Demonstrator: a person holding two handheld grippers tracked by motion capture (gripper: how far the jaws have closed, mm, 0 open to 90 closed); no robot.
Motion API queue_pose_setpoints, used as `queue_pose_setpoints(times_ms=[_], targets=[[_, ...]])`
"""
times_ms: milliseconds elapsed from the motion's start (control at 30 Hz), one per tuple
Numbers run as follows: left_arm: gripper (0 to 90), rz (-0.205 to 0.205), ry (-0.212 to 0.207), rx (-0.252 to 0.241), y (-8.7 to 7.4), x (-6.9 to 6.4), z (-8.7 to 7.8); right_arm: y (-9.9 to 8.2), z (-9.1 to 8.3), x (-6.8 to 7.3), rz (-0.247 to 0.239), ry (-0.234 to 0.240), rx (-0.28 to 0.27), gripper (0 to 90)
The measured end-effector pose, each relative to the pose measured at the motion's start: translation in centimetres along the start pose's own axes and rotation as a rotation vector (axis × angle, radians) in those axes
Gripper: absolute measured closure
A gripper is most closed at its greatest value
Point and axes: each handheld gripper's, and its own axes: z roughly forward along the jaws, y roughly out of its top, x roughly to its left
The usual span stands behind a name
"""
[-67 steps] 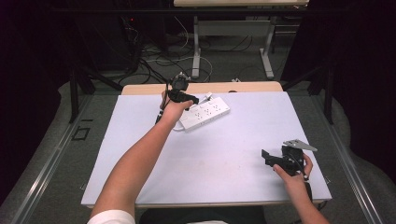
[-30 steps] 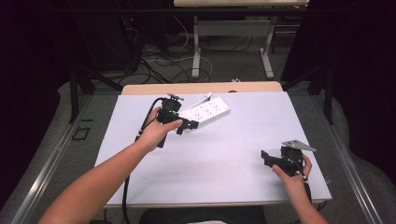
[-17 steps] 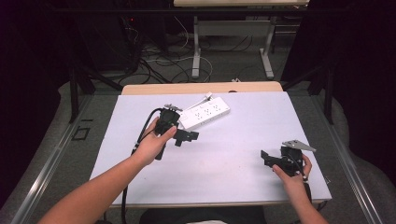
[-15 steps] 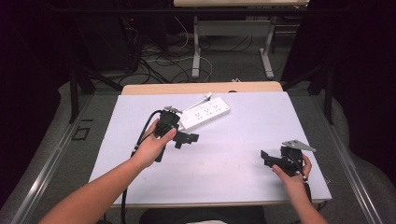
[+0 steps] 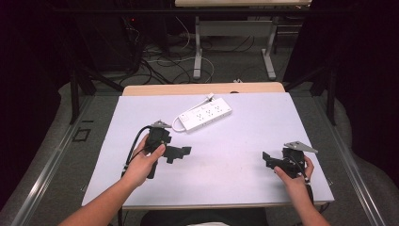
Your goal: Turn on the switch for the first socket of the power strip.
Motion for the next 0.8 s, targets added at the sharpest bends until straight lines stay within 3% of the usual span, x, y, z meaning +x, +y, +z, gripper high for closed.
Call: queue_pose_setpoints(times_ms=[333,633,800], targets=[[3.1,-0.151,0.000,-0.044,-3.3,3.6,-1.5,0.0,0.0,0.0,-0.007,0.000,0.001,12.9],[0.9,-0.219,0.064,-0.124,-5.8,6.6,-2.8,0.0,0.0,0.1,-0.003,-0.002,0.003,13.0],[0.3,-0.253,0.078,-0.151,-7.0,8.2,-3.2,0.0,0.0,0.2,-0.002,-0.005,0.020,13.0]])
